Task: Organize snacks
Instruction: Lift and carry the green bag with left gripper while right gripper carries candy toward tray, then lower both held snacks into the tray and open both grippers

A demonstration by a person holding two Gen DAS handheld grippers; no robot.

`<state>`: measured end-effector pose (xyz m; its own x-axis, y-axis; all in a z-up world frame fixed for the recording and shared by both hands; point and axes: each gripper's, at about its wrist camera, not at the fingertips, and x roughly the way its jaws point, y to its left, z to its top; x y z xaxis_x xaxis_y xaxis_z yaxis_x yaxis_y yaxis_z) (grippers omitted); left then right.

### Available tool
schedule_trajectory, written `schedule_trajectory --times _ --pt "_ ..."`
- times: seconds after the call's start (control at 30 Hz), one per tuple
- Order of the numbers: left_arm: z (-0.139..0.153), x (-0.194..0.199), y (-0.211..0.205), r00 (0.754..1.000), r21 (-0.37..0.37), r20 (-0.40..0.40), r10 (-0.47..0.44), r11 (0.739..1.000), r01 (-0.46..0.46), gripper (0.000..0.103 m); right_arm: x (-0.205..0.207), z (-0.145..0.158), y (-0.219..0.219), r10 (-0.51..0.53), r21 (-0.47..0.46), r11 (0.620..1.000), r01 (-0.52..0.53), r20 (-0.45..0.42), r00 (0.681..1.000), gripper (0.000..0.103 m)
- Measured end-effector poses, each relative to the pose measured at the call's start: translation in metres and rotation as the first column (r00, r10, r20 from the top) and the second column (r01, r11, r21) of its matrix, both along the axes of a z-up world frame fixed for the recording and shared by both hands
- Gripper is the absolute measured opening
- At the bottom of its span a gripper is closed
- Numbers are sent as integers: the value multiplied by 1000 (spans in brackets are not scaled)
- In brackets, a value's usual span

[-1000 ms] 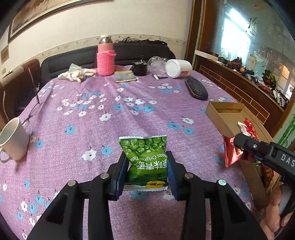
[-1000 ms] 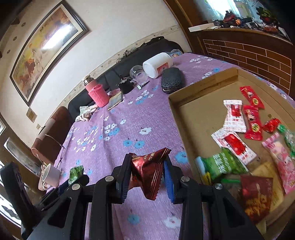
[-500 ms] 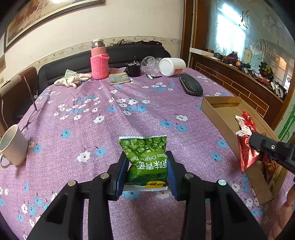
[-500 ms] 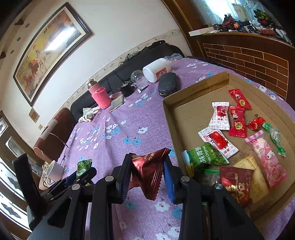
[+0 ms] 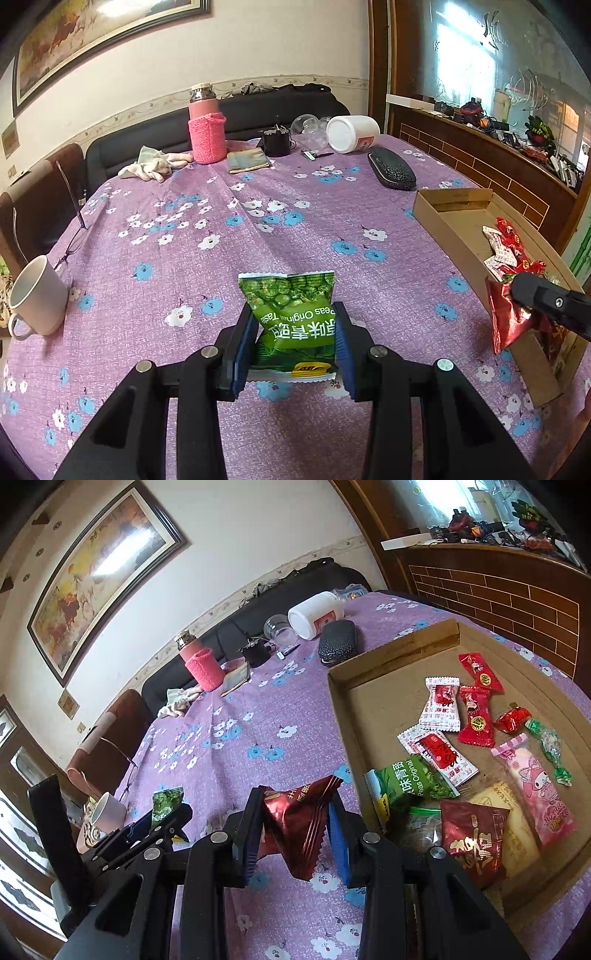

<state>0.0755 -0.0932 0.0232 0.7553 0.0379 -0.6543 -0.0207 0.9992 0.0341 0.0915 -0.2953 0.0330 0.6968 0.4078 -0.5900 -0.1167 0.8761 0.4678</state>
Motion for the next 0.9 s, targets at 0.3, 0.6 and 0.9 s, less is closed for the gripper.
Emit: schedule_trajectory --times 0.3,0.6,0.9 --pt "0 -1 -1 1000 12 4 3 1000 -3 38 0 -2 3 8 -9 1000 -8 -3 1000 35" --pt "0 -2 -4 999 -14 1 -35 999 35 38 -6 4 -3 1 5 1000 -1 17 1000 35" --pt "14 -7 -35 994 -17 8 -111 994 111 38 -13 12 -41 -63 41 997 61 57 996 35"
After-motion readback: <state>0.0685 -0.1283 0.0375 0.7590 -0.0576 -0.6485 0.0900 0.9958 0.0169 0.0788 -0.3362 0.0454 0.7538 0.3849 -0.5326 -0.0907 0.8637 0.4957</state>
